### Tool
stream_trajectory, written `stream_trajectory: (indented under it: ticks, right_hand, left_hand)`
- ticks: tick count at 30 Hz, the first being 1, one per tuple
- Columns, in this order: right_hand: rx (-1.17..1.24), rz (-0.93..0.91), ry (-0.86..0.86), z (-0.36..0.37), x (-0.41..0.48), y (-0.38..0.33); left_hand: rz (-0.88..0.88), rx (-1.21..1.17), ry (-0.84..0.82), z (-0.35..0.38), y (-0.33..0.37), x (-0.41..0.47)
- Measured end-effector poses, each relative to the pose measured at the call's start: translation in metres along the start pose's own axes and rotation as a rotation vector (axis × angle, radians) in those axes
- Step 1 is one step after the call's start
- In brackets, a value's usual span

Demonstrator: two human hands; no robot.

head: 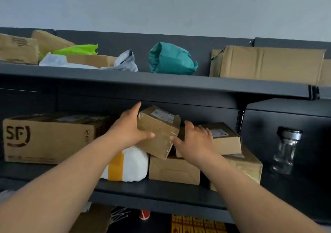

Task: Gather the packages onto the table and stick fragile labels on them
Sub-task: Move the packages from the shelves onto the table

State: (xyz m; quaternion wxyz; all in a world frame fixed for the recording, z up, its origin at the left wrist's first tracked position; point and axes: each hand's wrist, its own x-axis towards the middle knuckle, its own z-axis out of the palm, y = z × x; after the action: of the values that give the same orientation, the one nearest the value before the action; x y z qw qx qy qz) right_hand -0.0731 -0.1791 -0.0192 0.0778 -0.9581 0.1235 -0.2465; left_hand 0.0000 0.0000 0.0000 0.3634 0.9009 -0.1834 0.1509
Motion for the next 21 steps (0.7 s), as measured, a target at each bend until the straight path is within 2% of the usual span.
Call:
stream_trajectory:
  ticks: [5, 9, 15, 21]
  right_hand:
    - [0.031, 0.035, -0.006, 0.020, 0.015, -0.021]
    - [0.122, 0.065, 0.059, 0.022, 0.012, -0.031]
    - [0.358, 0.059, 0.151, 0.002, -0.016, -0.038]
    - [0.393, 0.025, 0.149, -0.030, -0.084, -0.028]
  left_hand:
    - [0.080, -0.214, -0.145, 0.008, -0.020, 0.036]
    - [0.175, -0.284, -0.064, 0.013, -0.026, 0.033]
    - [0.265, -0.368, 0.141, 0.005, -0.017, -0.013]
    - [0.237, -0.398, 0.199, 0.005, 0.003, -0.094]
